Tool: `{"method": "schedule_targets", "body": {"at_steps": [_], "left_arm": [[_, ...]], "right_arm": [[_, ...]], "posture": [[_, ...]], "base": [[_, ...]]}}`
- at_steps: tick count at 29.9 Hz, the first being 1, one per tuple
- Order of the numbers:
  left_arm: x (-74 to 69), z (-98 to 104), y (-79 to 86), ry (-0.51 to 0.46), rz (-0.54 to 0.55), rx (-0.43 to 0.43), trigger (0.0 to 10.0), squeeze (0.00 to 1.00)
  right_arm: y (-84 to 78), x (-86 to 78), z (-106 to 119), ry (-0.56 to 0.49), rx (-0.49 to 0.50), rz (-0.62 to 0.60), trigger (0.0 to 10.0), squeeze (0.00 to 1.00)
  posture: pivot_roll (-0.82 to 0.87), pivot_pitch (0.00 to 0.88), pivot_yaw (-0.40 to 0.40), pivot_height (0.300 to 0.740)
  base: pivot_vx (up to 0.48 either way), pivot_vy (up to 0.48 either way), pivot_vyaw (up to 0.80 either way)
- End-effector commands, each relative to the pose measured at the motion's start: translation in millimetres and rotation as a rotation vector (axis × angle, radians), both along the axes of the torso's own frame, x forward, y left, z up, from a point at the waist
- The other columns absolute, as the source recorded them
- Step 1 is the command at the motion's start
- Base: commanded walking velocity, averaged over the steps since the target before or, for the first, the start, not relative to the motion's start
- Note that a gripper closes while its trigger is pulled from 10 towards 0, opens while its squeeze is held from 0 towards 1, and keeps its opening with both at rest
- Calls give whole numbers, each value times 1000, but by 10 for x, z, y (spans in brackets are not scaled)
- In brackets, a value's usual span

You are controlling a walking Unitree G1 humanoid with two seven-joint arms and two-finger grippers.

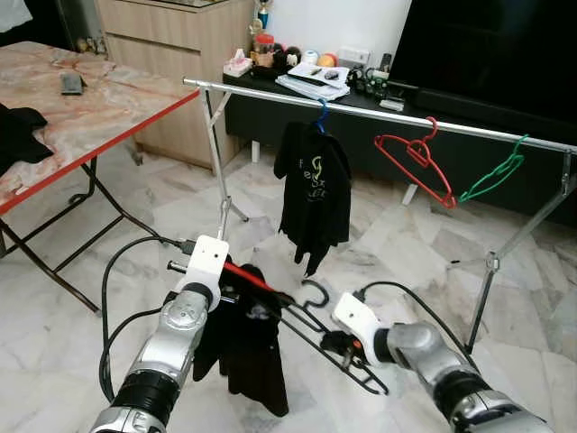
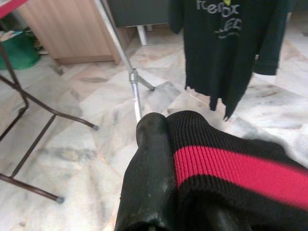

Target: Hang hanger

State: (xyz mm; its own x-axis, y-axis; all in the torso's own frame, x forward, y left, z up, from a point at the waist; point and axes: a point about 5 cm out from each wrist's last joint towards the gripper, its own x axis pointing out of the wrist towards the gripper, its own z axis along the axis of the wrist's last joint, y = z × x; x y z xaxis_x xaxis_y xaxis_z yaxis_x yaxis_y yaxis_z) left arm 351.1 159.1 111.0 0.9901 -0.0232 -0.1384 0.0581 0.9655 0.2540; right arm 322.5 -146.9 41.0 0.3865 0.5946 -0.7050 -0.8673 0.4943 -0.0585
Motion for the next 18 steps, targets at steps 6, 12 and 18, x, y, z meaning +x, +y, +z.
{"method": "schedule_targets", "body": {"at_steps": [6,12,18], "left_arm": [[-5,45,180,-43,101,-16,0,0],[-33,13,387,-38,208,-20,0,0],[-155,-133,772,-8,370,-54,0,0]], "right_arm": [[-159,-77,-37,18,-89,100,0,0],[-259,-112,-67,22,-154,124,0,0],[-321,-137,-61,30,-133,122,0,0]], "posture": [[141,24,-123,740],[141,34,-129,740],[131,44,-125,740]], "base": [[0,0,0],[0,0,0],[0,0,0]]}}
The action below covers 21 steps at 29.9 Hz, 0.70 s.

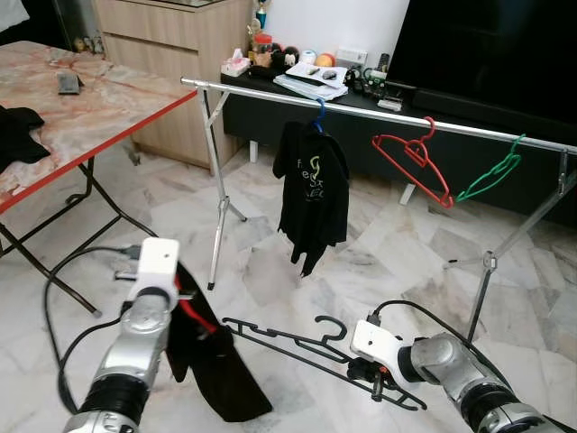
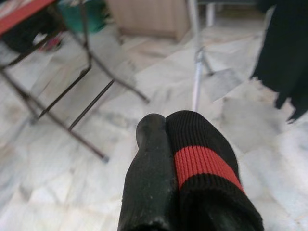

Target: Hang hanger

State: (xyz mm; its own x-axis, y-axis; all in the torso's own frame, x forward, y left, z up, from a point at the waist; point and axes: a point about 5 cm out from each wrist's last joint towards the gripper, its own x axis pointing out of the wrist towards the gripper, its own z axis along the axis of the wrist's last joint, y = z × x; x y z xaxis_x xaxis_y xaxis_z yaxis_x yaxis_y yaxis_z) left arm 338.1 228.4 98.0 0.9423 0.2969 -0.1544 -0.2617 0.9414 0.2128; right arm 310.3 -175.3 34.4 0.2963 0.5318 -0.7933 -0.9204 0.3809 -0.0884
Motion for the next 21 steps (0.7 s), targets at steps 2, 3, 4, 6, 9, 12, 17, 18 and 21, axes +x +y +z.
{"method": "schedule_targets", "body": {"at_steps": [2,3,4,6,9,12,17,18,21], "left_arm": [[-81,-38,213,-19,90,-23,0,0],[-109,-57,270,-17,111,-36,0,0],[-161,-81,359,-11,136,-32,0,0],[-190,-84,390,-17,141,-25,0,0],[-235,-17,316,-118,78,-94,0,0],[-303,98,136,-227,-60,-106,1255,0],[-465,309,-123,-347,-248,17,10000,0],[-470,381,-183,-372,-289,51,10000,0],[-442,585,-460,-421,-469,151,10000,0]], "right_arm": [[-55,-31,3,2,6,17,0,0],[-59,-36,3,4,10,21,0,0],[-62,-39,7,4,17,22,0,0],[-67,-32,15,-7,22,11,0,0],[-79,32,48,-67,47,-83,0,0],[-68,102,43,-134,90,-272,0,0],[32,118,-62,-188,277,-684,0,0],[84,99,-97,-185,326,-743,0,0],[198,-7,-246,-158,394,-894,0,0]], "posture": [[131,49,-122,740],[129,53,-119,740],[123,59,-112,740],[121,62,-111,740],[119,70,-106,740],[118,71,-105,740],[135,50,-108,740],[137,43,-110,740],[158,29,-106,740]], "base": [[0,0,0],[0,0,0],[0,0,0],[0,0,0],[0,0,0],[0,0,0],[0,0,0],[0,0,0],[0,0,0]]}}
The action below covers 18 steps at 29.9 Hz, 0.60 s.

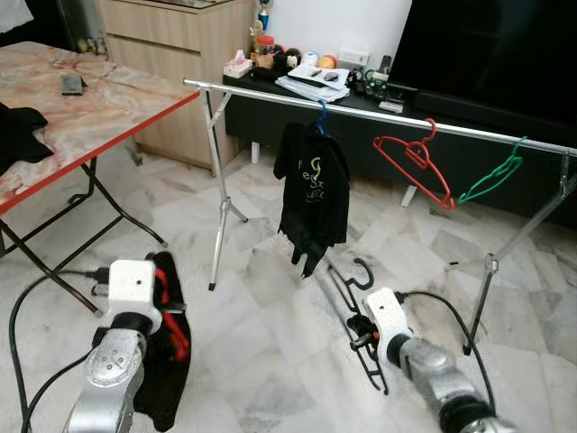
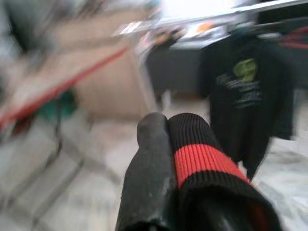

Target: Hang hanger

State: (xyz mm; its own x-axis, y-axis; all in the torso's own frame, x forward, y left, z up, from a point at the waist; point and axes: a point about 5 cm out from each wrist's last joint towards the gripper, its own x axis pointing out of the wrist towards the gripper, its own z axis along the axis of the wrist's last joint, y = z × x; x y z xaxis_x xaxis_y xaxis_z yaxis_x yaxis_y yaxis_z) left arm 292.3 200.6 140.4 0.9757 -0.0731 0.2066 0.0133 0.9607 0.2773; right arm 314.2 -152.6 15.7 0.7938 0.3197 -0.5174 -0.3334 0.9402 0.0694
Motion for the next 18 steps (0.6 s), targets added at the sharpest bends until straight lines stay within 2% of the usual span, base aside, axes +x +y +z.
{"method": "schedule_targets", "body": {"at_steps": [1,3,5,6,7,8,9,11,12,14,15,16,18], "left_arm": [[32,212,-256,-78,-134,35,10000,0],[68,315,-340,-103,-180,-13,10000,0],[125,377,-341,-123,-180,-48,10000,0],[173,394,-320,-130,-167,-40,10000,0],[173,394,-320,-130,-167,-40,10000,0],[220,412,-310,-134,-153,-88,10000,0],[220,412,-310,-134,-153,-88,10000,0],[282,395,-261,-112,-120,-164,10000,0],[316,357,-194,-82,-88,-214,10000,0],[320,319,-125,-64,-61,-229,10000,0],[315,285,-73,-43,-41,-246,10000,0],[285,238,-19,-19,-31,-247,10000,0],[254,206,0,-7,-33,-225,10000,0]], "right_arm": [[-14,-89,-114,38,40,-106,0,0],[-10,-175,-216,70,46,-195,0,0],[-38,-269,-313,86,18,-294,0,0],[-73,-348,-383,102,40,-398,0,0],[-73,-348,-383,102,40,-398,0,0],[-110,-454,-476,156,96,-503,0,0],[-110,-454,-476,156,96,-503,0,0],[-119,-582,-577,203,95,-529,0,0],[-101,-642,-621,211,76,-507,1216,0],[-96,-665,-633,204,62,-491,1216,0],[-115,-686,-646,206,66,-501,6000,0],[-153,-723,-667,209,74,-525,10000,0],[-180,-750,-682,212,76,-539,10000,0]], "posture": [[163,21,-102,740],[159,14,-98,740],[148,1,-92,740],[143,0,-86,740],[143,0,-86,740],[149,0,-84,740],[149,0,-84,740],[160,0,-78,740],[153,0,-71,740],[144,0,-67,740],[138,0,-63,740],[128,0,-57,740],[125,0,-55,740]], "base": [[0,0,0],[0,0,0],[0,0,0],[0,0,0],[0,0,0],[0,0,0],[0,0,0],[0,0,0],[0,0,0],[0,0,0],[0,0,0],[0,0,0],[0,0,0]]}}
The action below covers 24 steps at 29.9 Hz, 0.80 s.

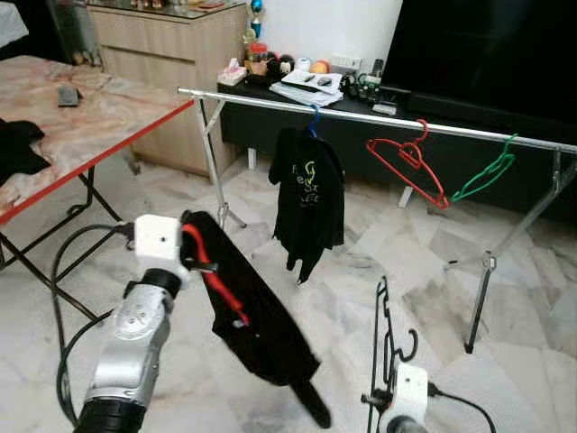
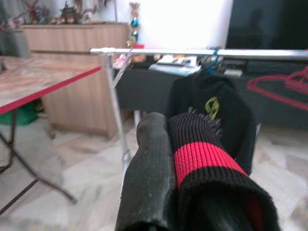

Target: Hang hanger

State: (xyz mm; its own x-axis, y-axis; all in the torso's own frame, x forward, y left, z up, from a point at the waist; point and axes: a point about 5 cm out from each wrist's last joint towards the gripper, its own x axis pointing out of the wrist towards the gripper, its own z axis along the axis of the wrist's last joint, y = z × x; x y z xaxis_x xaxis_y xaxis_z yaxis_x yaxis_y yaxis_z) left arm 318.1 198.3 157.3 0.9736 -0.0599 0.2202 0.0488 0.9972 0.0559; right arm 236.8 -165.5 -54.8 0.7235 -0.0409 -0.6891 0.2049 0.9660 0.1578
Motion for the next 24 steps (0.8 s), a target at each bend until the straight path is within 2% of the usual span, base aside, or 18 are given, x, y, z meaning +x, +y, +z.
{"method": "schedule_targets", "body": {"at_steps": [1,2,6,10,16,19,24], "left_arm": [[-62,-31,56,14,1,37,10000,0],[-120,-117,103,41,8,69,10000,0],[-166,-180,179,63,33,60,10000,0],[-157,-81,225,44,7,67,10000,0],[-140,-63,255,44,26,58,10000,0],[-106,-7,311,16,68,72,10000,0],[-106,5,351,25,68,38,10000,0]], "right_arm": [[-79,-31,-9,-9,-11,-38,10000,0],[-93,-102,-53,10,-10,-53,10000,0],[-76,-194,-111,38,-18,-47,10000,0],[39,-256,-153,54,-25,16,10000,0],[49,-298,-178,69,-52,35,10000,0],[170,-139,-99,59,-65,63,10000,0],[103,-150,-104,70,-109,60,10000,0]], "posture": [[116,0,-48,740],[107,0,-40,740],[105,0,-31,740],[124,0,-19,740],[138,0,-15,740],[148,0,-19,740],[165,0,-33,740]], "base": [[0,0,0],[0,0,0],[0,0,0],[0,0,0],[0,0,0],[0,0,0],[0,0,0]]}}
